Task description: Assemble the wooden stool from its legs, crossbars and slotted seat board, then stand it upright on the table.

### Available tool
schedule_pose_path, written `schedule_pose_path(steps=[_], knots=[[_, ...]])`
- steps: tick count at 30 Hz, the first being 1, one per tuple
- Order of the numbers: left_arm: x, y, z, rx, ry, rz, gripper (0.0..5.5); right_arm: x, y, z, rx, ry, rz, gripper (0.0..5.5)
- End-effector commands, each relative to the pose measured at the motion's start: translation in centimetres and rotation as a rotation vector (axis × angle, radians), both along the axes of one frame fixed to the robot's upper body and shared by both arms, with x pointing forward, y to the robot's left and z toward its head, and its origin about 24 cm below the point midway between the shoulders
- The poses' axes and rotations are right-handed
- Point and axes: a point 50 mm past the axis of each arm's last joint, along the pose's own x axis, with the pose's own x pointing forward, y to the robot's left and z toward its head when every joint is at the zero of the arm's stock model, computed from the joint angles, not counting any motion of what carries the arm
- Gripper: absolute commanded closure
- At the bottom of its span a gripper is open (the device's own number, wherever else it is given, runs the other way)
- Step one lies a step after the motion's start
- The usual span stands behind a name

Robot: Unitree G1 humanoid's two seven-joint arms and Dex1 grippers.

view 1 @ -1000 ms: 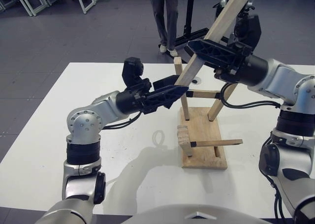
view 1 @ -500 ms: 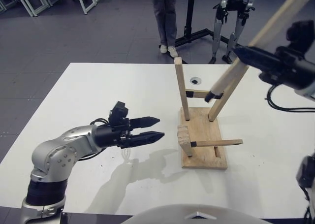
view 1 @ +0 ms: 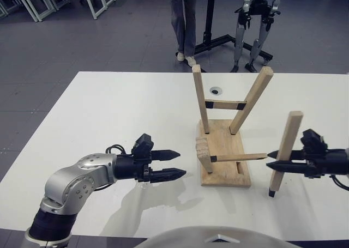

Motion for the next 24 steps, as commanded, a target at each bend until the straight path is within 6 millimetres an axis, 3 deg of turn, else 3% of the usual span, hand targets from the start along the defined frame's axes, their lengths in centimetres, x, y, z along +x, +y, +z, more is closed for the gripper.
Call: schedule_pose_path(steps=[1, 8, 11, 18, 20, 24], knots=[[0.1, -0.3, 0.0, 0.027, -0.013, 0.009, 1.49, 0.1, 3.3, 0.0, 0.052, -0.045, 0.081, 3.47], [0.1, -0.7, -0.4, 0.017, -0.014, 0.06, 1.49, 0.5, 7.6, 0.8, 0.138, -0.098, 0.168, 3.47], [0.3, -0.6, -0.5, 0.02, -0.015, 0.086, 1.49, 0.5, 8.5, 1.0, 0.161, -0.107, 0.176, 3.47], [0.0, -0.3, -1.0, 0.033, -0.018, 0.144, 1.49, -1.0, 5.4, 1.6, 0.189, -0.224, 0.02, 3.47], [-0.2, -0.1, -1.0, 0.035, -0.017, 0.161, 1.49, -2.0, 4.9, 1.0, 0.214, -0.219, -0.021, 3.47], [-0.2, -0.3, -1.1, 0.032, -0.016, 0.176, 1.49, -4.1, 3.9, -2.1, 0.149, -0.192, -0.021, 3.47]])
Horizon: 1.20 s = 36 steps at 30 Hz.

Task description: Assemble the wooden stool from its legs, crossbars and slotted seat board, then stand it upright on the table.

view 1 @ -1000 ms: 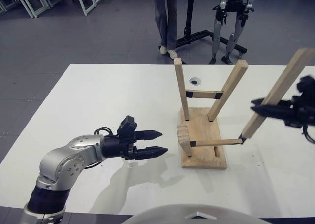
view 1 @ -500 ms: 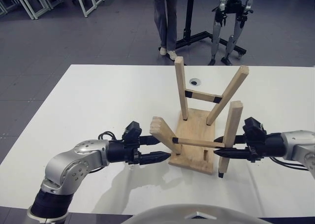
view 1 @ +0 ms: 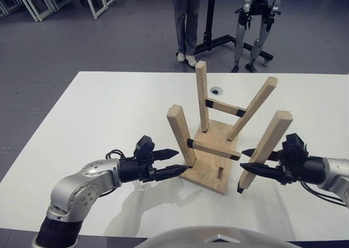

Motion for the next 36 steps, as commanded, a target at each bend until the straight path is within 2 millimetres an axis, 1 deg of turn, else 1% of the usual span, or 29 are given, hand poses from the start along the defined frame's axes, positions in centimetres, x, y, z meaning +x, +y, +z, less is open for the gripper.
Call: schedule_pose_path(steps=[1, 4, 5, 7, 9, 11, 14, 16, 19, 22, 24, 27, 30, 33, 36], knots=[[0.1, -0.1, 0.1, 0.011, -0.014, 0.018, 1.49, -0.7, -0.9, -2.4, -0.085, -0.064, -0.028, 3.47], [0.2, -0.1, 0.0, 0.011, -0.013, 0.016, 1.49, 0.5, -1.3, -3.2, -0.084, -0.215, -0.138, 3.47], [0.2, -0.1, 0.0, 0.013, -0.011, 0.014, 1.49, 0.8, -1.2, -3.2, -0.068, -0.268, -0.156, 3.47], [0.2, 0.0, 0.0, 0.015, -0.009, 0.012, 1.49, 1.0, -0.9, -3.1, -0.046, -0.322, -0.154, 3.47], [0.2, 0.1, 0.0, 0.019, -0.01, 0.017, 1.49, 0.7, -1.3, -2.8, -0.027, -0.323, -0.135, 3.47], [0.2, 0.1, -0.1, 0.02, -0.01, 0.022, 1.49, 0.0, -1.6, -2.6, -0.017, -0.316, -0.101, 3.47], [0.1, 0.1, -0.3, 0.019, -0.008, 0.028, 1.49, -0.8, -1.6, -1.9, 0.013, -0.329, -0.058, 3.47], [0.0, 0.1, -0.3, 0.018, -0.008, 0.032, 1.49, -0.7, -1.2, -1.1, 0.062, -0.351, -0.052, 3.47], [0.1, 0.0, -0.5, 0.017, -0.004, 0.033, 1.49, -0.4, 0.3, 0.1, 0.14, -0.437, -0.063, 3.47], [0.1, 0.1, -0.5, 0.021, 0.0, 0.029, 1.49, -0.4, 1.2, 0.6, 0.189, -0.483, -0.09, 3.47], [0.2, 0.2, -0.5, 0.026, 0.001, 0.025, 1.49, -1.0, 1.8, -0.2, 0.201, -0.47, -0.105, 3.47], [0.4, 0.4, -0.3, 0.033, -0.003, 0.018, 1.49, -2.0, 2.3, -2.1, 0.199, -0.426, -0.126, 3.47], [0.7, 0.5, -0.1, 0.038, -0.006, 0.013, 1.49, -2.6, 2.6, -3.5, 0.179, -0.415, -0.126, 3.47], [1.0, 0.6, 0.0, 0.044, -0.01, 0.001, 1.49, -2.2, 3.1, -4.4, 0.173, -0.431, -0.135, 3.47], [1.1, 0.6, 0.1, 0.048, -0.012, -0.011, 1.49, -1.5, 3.1, -4.9, 0.159, -0.459, -0.137, 3.47]])
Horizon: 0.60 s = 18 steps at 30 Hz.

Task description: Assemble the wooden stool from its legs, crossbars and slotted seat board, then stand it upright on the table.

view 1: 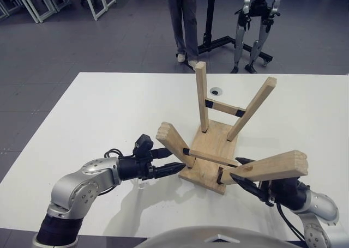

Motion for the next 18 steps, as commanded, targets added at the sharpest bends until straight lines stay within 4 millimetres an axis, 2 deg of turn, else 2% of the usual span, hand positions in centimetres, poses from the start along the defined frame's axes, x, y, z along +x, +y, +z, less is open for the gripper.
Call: schedule_pose_path(steps=[1, 6, 12, 18], knots=[[0.5, 0.2, 0.4, 0.029, -0.015, -0.018, 1.49, 0.8, -0.2, -1.0, -0.049, -0.002, -0.013, 3.47], [0.7, 0.3, 0.5, 0.031, -0.022, -0.02, 1.49, 2.1, -0.7, -0.7, -0.075, -0.036, -0.015, 3.47], [0.5, 0.0, 0.3, 0.026, -0.022, -0.013, 1.49, 1.9, -0.4, 0.0, -0.124, -0.002, 0.026, 3.47], [0.2, -0.2, 0.1, 0.018, -0.019, 0.0, 1.49, 2.3, -1.1, 1.3, -0.212, 0.027, 0.07, 3.47]])
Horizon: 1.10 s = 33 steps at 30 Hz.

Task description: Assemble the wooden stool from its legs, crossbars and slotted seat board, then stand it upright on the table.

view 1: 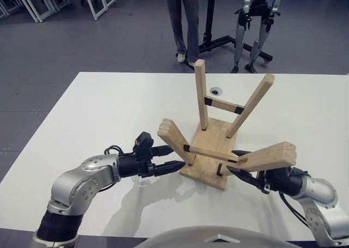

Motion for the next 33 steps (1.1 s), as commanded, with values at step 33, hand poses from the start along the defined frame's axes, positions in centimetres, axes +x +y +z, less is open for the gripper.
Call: schedule_pose_path(steps=[33], knots=[[-0.7, -1.1, -0.6, -0.012, 0.012, 0.028, 1.49, 3.3, -0.7, -9.4, -0.573, 0.45, -0.281, 3.47]])
